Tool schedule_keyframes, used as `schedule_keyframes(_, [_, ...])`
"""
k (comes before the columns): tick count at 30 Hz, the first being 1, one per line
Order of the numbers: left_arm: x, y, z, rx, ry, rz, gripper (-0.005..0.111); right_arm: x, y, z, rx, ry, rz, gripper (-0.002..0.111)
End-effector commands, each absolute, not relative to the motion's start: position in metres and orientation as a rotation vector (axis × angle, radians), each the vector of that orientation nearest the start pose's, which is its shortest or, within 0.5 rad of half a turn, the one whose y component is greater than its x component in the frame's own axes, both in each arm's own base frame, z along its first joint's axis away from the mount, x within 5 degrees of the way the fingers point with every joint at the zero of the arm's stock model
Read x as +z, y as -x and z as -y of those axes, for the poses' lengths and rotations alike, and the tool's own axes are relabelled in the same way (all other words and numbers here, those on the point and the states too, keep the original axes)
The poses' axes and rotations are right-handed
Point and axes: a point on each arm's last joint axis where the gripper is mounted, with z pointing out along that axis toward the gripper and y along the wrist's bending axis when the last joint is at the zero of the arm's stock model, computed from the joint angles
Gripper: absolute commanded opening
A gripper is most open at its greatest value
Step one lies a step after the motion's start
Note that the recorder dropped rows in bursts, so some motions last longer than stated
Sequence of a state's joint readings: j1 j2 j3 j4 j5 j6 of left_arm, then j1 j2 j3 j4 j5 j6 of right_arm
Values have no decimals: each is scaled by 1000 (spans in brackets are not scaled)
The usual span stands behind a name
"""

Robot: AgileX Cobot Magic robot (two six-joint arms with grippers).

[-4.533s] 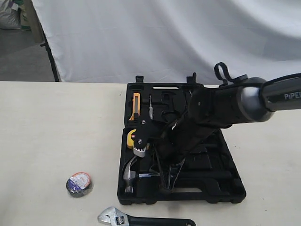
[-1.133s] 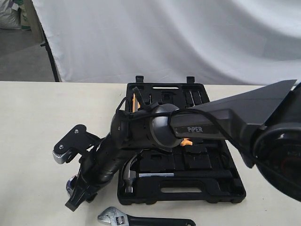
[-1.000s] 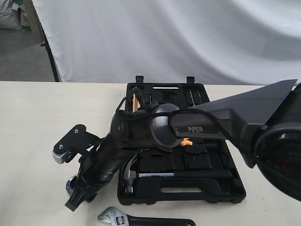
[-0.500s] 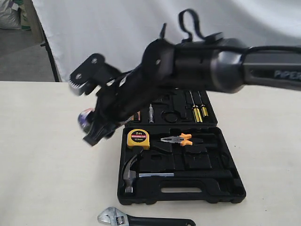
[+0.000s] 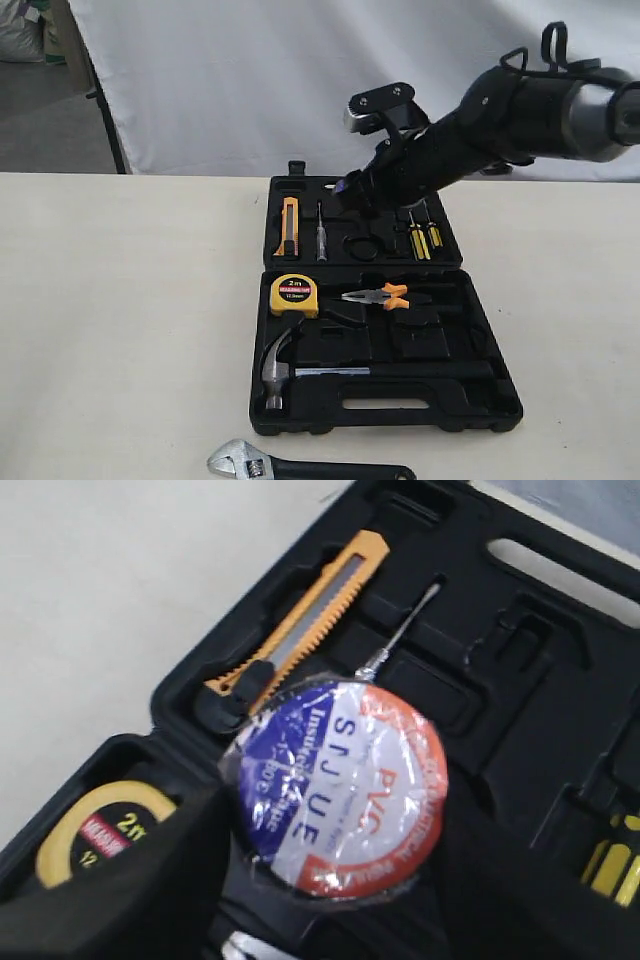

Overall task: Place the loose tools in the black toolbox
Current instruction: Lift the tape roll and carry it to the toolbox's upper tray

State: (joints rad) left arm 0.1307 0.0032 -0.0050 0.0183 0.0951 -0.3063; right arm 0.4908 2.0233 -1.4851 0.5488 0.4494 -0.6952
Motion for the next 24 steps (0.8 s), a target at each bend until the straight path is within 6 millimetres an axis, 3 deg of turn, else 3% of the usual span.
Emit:
schedule_keyframes(1, [208,-55,-9,-103,346,-1526,1,174,-404,-229,384,810,-2267,0])
schedule_keyframes(8, [208,-55,-9,-103,346,-1526,1,134,-417,-228,314,773,-2280,0])
schedule_keyframes(22, [208,-55,-9,-103,346,-1526,1,117,-419,-227,299,764,-2302,0])
schedule_keyframes(24, [208,-55,-9,-103,346,-1526,1,115,-420,-227,293,759,-2298,5])
